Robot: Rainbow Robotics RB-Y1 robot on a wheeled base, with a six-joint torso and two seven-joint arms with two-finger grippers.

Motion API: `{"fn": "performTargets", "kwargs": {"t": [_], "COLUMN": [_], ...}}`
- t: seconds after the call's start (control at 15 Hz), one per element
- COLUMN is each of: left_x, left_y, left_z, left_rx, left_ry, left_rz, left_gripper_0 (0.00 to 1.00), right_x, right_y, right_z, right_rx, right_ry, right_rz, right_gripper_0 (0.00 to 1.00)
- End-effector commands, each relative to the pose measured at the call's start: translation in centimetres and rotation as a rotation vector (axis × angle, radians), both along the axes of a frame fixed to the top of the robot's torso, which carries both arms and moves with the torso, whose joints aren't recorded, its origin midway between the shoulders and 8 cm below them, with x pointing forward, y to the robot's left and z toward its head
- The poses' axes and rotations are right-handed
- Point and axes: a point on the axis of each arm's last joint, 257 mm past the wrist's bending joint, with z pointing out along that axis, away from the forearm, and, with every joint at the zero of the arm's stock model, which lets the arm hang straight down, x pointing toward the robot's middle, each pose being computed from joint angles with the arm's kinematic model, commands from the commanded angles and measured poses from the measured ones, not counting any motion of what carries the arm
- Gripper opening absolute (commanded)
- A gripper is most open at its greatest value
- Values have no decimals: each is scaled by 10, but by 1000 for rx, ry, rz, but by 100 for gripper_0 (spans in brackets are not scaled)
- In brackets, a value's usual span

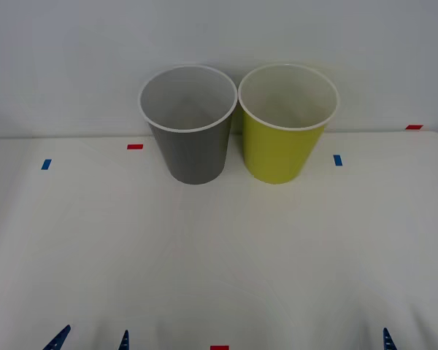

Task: Put cans in the gray bin and PET bottles in the light green bin.

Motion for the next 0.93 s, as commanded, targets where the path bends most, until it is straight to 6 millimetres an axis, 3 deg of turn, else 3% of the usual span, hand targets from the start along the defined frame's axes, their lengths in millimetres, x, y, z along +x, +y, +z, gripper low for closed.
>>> {"fn": "performTargets", "kwargs": {"t": [0.07,0.93], "left_x": [0,0], "left_y": [0,0], "left_z": [0,0], "left_rx": [0,0], "left_ry": [0,0], "left_rz": [0,0], "left_gripper_0": [100,100], "right_x": [0,0], "right_y": [0,0], "right_z": [0,0], "right_rx": [0,0], "right_ry": [0,0], "right_rz": [0,0], "right_gripper_0": [88,88]}}
